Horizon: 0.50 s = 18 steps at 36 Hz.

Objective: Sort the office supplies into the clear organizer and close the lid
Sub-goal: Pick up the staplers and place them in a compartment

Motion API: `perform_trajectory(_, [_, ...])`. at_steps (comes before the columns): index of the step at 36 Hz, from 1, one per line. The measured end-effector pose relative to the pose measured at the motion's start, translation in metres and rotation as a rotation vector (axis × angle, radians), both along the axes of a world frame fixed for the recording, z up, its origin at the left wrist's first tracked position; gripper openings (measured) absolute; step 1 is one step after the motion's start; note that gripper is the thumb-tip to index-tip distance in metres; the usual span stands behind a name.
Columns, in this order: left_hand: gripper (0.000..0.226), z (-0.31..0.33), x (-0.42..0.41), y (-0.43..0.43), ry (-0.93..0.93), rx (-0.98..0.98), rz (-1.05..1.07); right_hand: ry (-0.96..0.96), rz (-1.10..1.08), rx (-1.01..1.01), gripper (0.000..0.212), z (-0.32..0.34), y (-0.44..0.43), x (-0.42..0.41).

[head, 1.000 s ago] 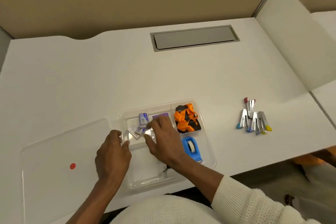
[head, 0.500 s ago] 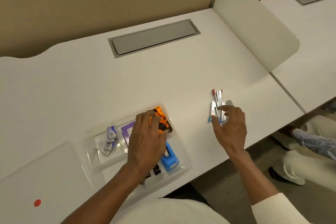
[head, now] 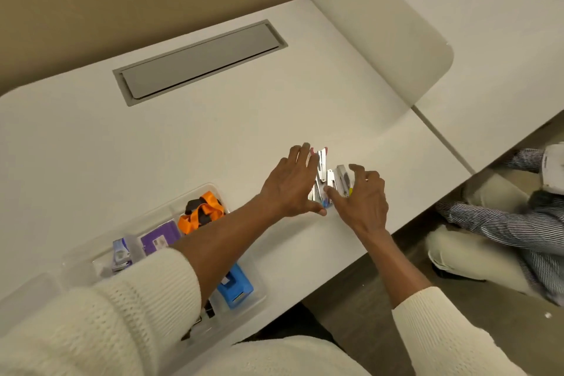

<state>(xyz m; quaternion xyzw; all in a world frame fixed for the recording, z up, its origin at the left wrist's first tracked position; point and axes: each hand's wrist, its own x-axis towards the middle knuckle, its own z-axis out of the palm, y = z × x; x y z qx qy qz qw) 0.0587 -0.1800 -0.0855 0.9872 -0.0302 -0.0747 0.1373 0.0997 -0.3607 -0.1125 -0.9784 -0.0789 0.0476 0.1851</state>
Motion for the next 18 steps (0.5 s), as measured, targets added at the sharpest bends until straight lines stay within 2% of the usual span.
perform_trajectory(6, [0.164, -0.021, 0.03, 0.001, 0.117, 0.043, -0.129, 0.067, 0.007, -0.019, 0.071, -0.003, -0.001, 0.007])
perform_trajectory(10, [0.162, -0.029, 0.042, -0.001, 0.114, 0.015, -0.169, 0.096, 0.005, -0.006, 0.066, -0.004, 0.0, 0.012])
perform_trajectory(13, [0.148, -0.035, 0.049, -0.004, 0.099, 0.022, -0.181, 0.103, -0.02, 0.005, 0.063, -0.007, -0.002, 0.016])
perform_trajectory(18, [0.08, -0.041, 0.05, -0.007, 0.02, -0.035, -0.167, 0.101, -0.035, -0.01, 0.065, -0.011, -0.003, 0.02])
